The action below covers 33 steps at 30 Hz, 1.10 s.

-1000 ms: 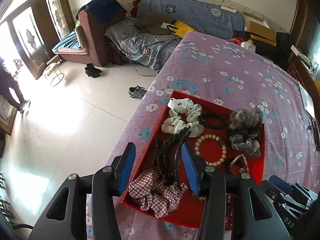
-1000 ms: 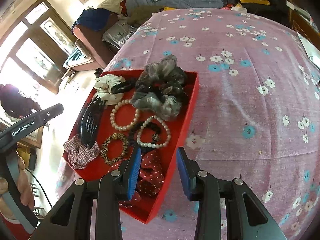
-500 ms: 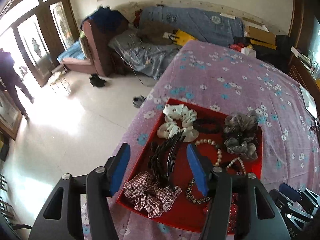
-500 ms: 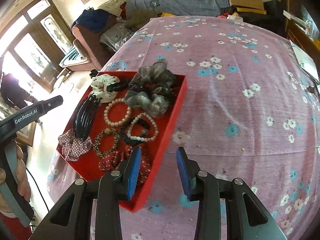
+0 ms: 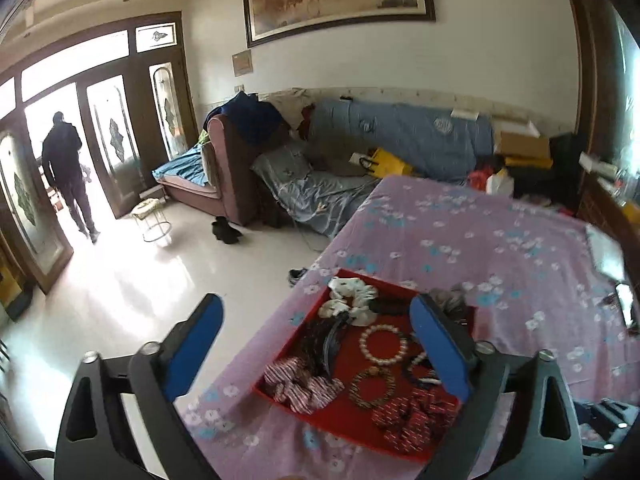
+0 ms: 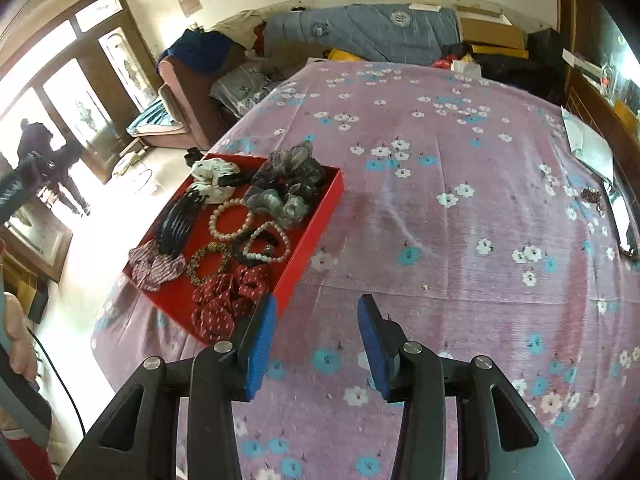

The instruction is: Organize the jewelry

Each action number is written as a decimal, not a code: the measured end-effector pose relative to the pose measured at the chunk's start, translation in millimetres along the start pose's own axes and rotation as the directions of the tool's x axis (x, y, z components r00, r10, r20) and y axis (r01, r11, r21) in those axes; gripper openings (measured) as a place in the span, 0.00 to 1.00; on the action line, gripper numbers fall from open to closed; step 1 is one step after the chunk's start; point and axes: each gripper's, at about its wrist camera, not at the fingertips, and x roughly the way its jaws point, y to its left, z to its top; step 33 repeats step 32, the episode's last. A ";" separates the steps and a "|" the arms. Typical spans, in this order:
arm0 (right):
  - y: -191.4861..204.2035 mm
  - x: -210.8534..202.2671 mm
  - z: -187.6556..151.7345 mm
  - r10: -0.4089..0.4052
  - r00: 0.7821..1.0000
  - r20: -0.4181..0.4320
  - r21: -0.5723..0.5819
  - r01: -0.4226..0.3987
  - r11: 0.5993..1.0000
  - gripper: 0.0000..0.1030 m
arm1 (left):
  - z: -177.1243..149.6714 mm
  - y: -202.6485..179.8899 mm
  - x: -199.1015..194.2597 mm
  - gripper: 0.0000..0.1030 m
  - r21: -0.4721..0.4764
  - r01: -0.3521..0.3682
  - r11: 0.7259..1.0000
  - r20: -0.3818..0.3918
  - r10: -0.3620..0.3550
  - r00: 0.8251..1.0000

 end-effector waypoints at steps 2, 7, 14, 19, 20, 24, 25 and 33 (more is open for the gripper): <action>1.6 -6.5 -5.0 0.009 1.000 0.004 -0.019 -0.008 1.000 0.47 | -4.5 0.3 -13.1 0.97 -0.017 0.007 1.000 0.005 -0.007 1.000; 5.3 -14.0 -13.8 0.017 1.000 0.005 -0.063 -0.017 0.998 0.47 | -21.6 -3.0 -27.9 0.97 0.003 0.011 1.000 -0.052 -0.010 0.999; 9.4 -18.6 -23.4 0.016 1.000 0.008 -0.104 -0.015 0.994 0.51 | -53.5 -6.6 -30.2 0.97 0.063 -0.030 0.998 -0.166 0.041 0.985; 13.8 -9.9 -26.2 0.006 1.000 -0.017 -0.109 -0.008 0.994 0.51 | -83.0 -5.7 -13.1 0.97 0.084 -0.020 0.996 -0.294 0.044 0.955; 14.7 -7.3 -26.5 0.005 1.000 -0.023 -0.107 -0.007 0.994 0.51 | -87.3 -5.2 -10.8 0.97 0.083 -0.015 0.996 -0.311 0.040 0.949; 17.6 4.8 -27.9 0.003 0.998 -0.056 -0.090 -0.008 0.996 0.51 | -97.7 -4.0 -1.6 0.97 0.079 0.002 0.997 -0.362 0.027 0.932; 17.8 7.3 -28.3 0.005 0.998 -0.064 -0.084 -0.010 0.996 0.51 | -97.1 -3.7 0.4 0.97 0.078 0.003 0.997 -0.368 0.026 0.929; 20.6 21.9 -30.2 0.015 0.995 -0.099 -0.056 -0.021 0.998 0.55 | -95.9 -2.7 15.5 0.97 0.110 -0.018 0.994 -0.393 0.060 0.917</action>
